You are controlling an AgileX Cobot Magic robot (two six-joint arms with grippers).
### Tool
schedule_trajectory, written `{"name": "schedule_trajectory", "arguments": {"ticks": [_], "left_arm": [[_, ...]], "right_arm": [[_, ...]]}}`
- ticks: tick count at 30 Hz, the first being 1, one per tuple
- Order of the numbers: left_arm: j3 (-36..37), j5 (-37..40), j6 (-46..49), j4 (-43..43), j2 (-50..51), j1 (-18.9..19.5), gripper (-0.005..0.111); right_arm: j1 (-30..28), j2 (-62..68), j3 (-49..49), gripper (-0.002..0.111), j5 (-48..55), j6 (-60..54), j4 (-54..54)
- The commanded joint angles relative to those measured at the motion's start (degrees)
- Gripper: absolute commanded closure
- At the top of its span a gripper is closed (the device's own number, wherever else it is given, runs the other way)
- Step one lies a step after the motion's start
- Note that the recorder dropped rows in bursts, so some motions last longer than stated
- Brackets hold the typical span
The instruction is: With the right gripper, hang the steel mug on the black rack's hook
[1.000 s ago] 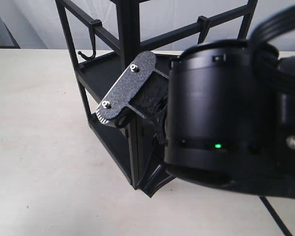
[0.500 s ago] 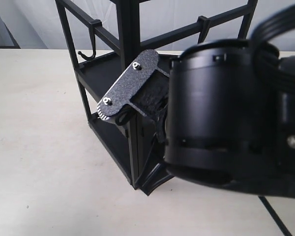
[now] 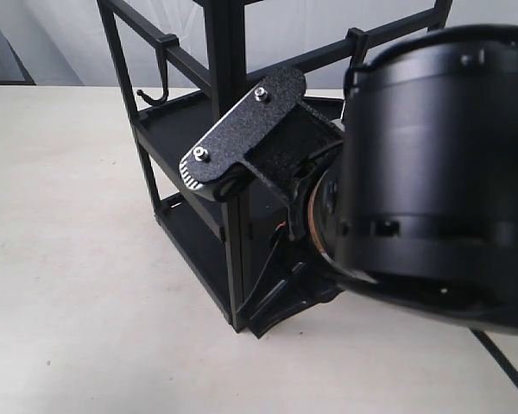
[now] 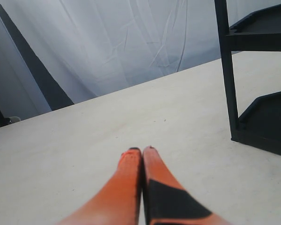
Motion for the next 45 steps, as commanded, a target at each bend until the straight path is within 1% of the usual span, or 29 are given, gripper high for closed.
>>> {"name": "schedule_trajectory", "arguments": {"ticks": [1, 30, 45], "left_arm": [[-0.02, -0.38, -0.07, -0.17, -0.31, -0.37, 0.105], [-0.02, -0.37, -0.07, -0.27, -0.31, -0.37, 0.105], [-0.02, -0.37, -0.07, -0.27, -0.31, -0.37, 0.105]], "right_arm": [[0.21, -0.54, 0.27, 0.064, -0.28, 0.26, -0.07], [0.21, -4.30, 0.27, 0.064, -0.28, 0.62, 1.60], [0.21, -5.11, 0.27, 0.064, -0.28, 0.49, 4.71]]}}
